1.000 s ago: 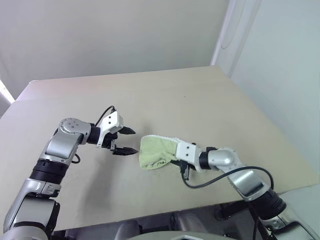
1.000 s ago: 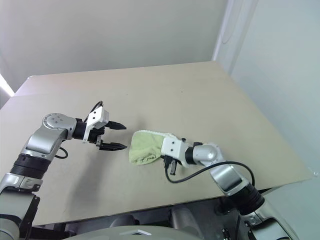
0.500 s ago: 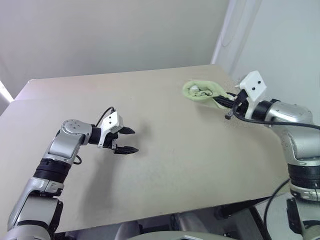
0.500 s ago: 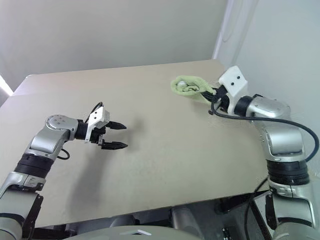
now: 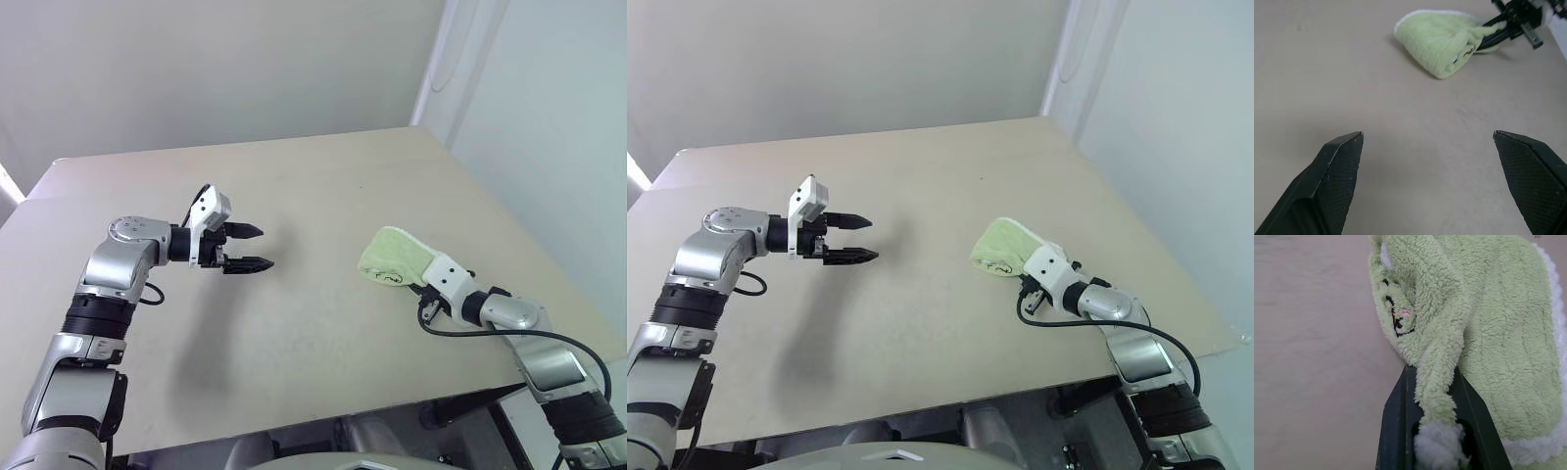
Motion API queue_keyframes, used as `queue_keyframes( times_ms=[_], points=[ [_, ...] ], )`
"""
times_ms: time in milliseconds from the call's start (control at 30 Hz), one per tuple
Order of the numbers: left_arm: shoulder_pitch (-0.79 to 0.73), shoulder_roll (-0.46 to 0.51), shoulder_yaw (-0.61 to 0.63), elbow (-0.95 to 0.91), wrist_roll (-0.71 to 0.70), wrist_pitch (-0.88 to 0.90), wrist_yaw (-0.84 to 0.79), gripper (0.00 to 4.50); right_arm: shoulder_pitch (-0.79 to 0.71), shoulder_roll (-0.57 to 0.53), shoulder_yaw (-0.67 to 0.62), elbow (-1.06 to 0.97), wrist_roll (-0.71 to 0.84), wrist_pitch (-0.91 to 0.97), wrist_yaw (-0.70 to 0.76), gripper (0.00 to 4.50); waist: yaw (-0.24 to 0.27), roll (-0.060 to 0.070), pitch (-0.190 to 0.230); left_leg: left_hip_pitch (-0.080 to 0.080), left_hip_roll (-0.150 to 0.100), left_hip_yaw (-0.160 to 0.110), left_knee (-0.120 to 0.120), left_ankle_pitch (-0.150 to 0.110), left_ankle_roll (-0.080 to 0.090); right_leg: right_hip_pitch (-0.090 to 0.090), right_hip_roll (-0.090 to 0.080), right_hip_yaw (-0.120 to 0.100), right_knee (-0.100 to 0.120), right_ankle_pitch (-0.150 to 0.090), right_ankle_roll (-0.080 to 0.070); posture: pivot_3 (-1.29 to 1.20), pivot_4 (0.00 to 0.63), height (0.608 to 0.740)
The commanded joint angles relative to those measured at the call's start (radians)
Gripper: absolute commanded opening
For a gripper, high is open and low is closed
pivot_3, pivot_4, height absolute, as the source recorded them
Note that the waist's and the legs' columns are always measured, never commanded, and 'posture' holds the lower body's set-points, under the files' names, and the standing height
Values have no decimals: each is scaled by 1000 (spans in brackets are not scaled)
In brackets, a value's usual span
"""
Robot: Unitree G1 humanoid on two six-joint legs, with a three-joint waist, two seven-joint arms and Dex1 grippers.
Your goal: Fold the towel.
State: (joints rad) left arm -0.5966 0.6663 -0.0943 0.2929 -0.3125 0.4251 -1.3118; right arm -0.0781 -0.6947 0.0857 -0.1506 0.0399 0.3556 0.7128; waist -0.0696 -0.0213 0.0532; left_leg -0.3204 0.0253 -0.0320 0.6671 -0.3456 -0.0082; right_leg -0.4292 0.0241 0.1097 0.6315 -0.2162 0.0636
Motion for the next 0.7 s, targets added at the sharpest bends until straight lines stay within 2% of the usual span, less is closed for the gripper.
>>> queue_keyframes(
  times_ms=[33, 300, 400, 467, 533, 700],
  points=[
    [-15, 11, 7, -8, 8, -24, -1, 4500, -22, 3, -71, -62, 61, 40, 7, 595, 0, 0, 0, 0, 0, 0, 0, 0, 0, 0, 0, 0, 0, 0, 0, 0, 0, 712],
    [-14, 6, 1, -2, 18, -36, -4, 4500, -16, -22, -112, -144, 148, 107, 62, 3467, 0, 0, 0, 0, 0, 0, 0, 0, 0, 1, 0, 0, 0, 0, 0, 0, 0, 712],
    [-19, 7, 2, 9, 22, -41, -5, 4500, -24, -12, -184, -209, 287, 192, 99, 4487, 0, 0, 0, 0, 0, 0, 0, 0, 0, 1, 0, 0, 0, 0, 0, 0, 0, 712],
    [-24, 7, 6, 20, 23, -44, -2, 4500, -67, 24, -258, -234, 406, 264, 82, 4487, -1, 0, 0, 0, 0, 0, 0, 0, 0, 1, 0, 0, 0, 0, 0, 0, 0, 712],
    [-30, 3, 10, 26, 21, -37, 5, 4500, -152, 90, -313, -197, 481, 323, 4, 4487, -5, 0, 0, 0, 0, 0, 0, 0, 0, 1, 0, 0, 0, 0, 0, 0, 0, 712],
    [-23, -2, 6, 12, 22, -33, 15, 4500, -278, 214, -304, -50, 471, 358, -139, 4487, 0, 0, 0, 1, 1, -1, 0, 0, 0, 1, 1, -1, 0, 1, -1, 0, 0, 712]
  ],
)
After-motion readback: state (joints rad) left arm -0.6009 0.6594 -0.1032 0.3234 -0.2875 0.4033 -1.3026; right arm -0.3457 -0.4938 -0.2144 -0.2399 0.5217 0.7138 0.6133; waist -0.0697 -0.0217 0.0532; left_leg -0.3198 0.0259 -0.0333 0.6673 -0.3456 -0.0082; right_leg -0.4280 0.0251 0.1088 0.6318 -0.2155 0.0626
